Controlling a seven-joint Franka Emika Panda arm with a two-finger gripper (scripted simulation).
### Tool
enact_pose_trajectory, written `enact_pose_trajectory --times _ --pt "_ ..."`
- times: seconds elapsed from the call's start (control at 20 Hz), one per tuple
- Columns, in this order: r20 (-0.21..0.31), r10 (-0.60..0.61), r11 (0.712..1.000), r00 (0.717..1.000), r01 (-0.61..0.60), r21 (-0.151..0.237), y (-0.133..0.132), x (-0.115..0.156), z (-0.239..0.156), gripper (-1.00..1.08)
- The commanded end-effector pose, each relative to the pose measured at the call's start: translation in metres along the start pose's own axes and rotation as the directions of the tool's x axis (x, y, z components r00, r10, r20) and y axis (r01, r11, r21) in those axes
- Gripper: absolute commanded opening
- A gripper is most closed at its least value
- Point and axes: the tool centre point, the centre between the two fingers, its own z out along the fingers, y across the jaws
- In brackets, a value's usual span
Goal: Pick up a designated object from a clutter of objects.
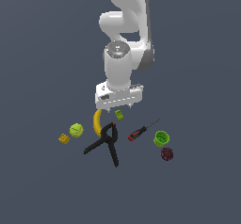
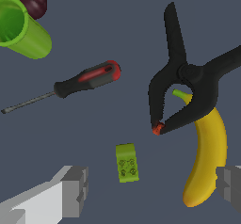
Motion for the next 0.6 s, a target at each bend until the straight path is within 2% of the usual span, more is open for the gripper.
enact_pose_trajectory --times 0.0,0.55 --pt "0.001 -0.033 0.999 0.999 0.033 -0.002 -0.001 -0.011 0.021 1.00" --pt "0.006 -0.125 0.992 0.992 0.125 -0.006 -0.008 -0.048 0.076 1.00"
